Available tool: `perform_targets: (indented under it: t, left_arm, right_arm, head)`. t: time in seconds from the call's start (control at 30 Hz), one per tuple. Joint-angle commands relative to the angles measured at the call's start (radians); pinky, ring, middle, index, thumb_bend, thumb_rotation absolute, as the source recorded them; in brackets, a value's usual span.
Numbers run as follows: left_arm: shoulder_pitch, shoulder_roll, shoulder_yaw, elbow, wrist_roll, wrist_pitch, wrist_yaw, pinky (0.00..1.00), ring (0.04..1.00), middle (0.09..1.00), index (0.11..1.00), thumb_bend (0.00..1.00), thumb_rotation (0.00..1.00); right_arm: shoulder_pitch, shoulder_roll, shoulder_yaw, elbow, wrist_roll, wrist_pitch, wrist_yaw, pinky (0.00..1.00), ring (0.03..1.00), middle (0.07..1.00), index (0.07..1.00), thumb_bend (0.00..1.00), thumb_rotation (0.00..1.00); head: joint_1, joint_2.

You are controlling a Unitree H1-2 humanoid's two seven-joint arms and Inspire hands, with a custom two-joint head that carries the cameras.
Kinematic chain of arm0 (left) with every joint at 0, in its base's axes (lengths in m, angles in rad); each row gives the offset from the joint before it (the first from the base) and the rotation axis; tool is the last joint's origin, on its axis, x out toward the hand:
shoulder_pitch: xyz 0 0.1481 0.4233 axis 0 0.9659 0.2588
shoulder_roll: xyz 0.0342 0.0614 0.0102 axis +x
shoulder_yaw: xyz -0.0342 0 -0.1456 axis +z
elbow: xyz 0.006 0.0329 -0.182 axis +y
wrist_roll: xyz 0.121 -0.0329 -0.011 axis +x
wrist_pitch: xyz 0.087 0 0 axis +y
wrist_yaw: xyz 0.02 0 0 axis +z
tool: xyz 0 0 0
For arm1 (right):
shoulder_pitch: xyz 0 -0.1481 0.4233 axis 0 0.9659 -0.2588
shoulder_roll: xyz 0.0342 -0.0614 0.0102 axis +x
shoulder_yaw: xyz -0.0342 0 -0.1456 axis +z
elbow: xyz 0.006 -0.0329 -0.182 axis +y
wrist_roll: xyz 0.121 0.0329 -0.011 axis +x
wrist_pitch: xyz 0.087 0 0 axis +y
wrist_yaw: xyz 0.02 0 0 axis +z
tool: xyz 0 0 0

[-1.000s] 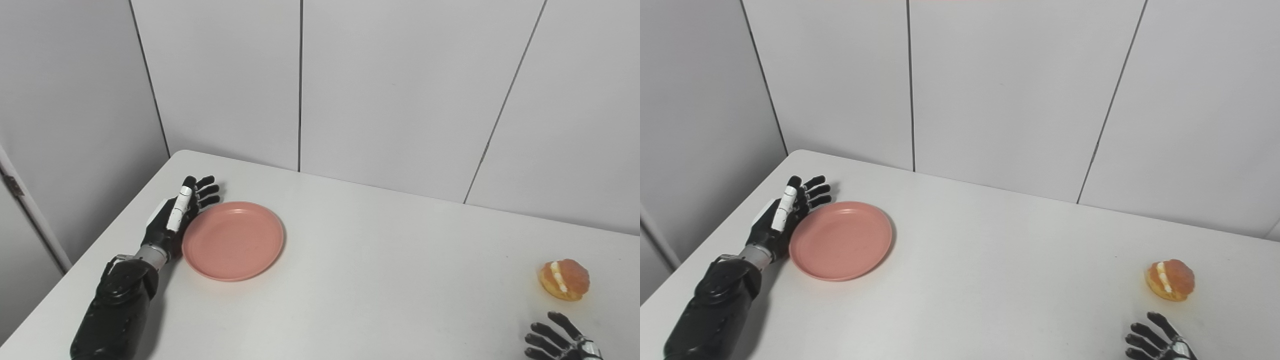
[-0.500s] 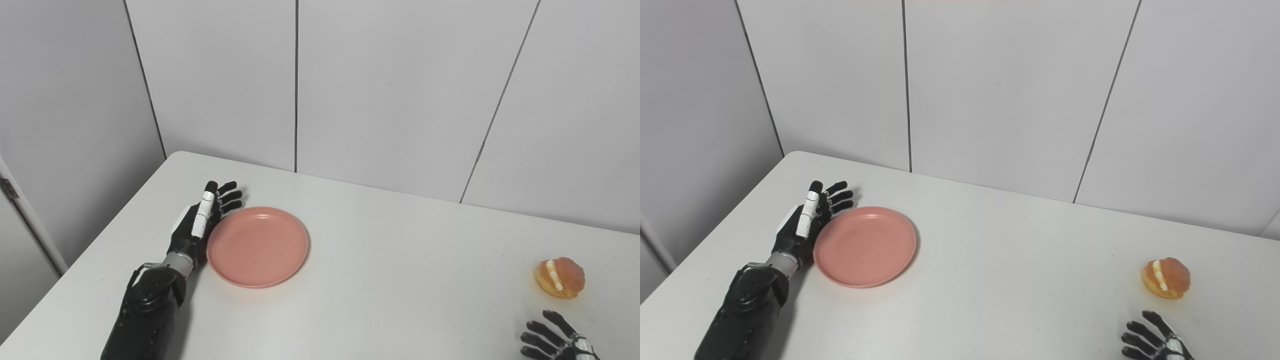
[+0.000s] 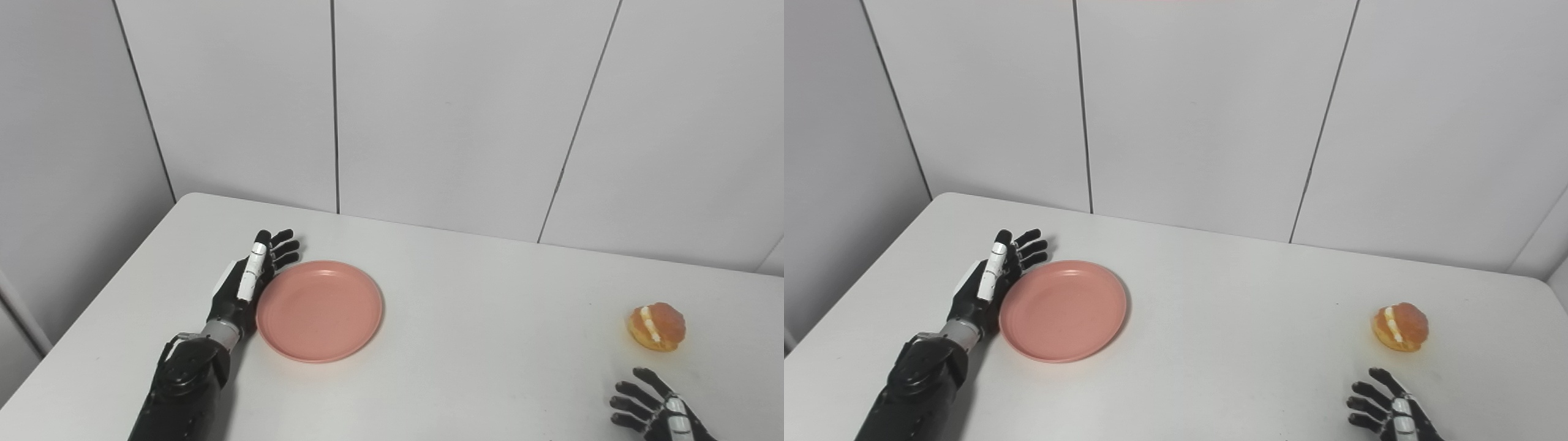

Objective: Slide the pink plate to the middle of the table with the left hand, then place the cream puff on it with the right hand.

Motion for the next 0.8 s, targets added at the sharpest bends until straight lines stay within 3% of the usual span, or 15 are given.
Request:
perform_targets:
  t: [0.0, 0.5, 0.77]
  left_arm:
    - [-0.024, -0.025, -0.021, 0.016, -0.005, 0.012, -0.03, 0.77, 0.872, 0.858, 0.834, 0.75, 1.0]
    - [-0.034, -0.089, -0.043, 0.016, 0.013, -0.023, -0.008, 0.76, 0.848, 0.835, 0.802, 0.77, 1.0]
    - [-0.022, -0.118, -0.054, -0.039, 0.034, 0.001, 0.011, 0.74, 0.85, 0.836, 0.789, 0.8, 1.0]
  right_arm:
    - [0.014, 0.024, 0.034, -0.007, -0.008, 0.022, 0.021, 0.62, 0.665, 0.701, 0.774, 0.69, 0.88]
    - [0.004, 0.075, 0.089, -0.025, -0.092, 0.035, -0.028, 0.62, 0.654, 0.69, 0.754, 0.68, 0.91]
    - [-0.005, 0.099, 0.11, -0.035, -0.124, 0.053, -0.041, 0.63, 0.655, 0.69, 0.759, 0.68, 0.92]
  head:
    - [0.001, 0.001]
    - [-0.137, 0.019]
    - [-0.199, 0.029]
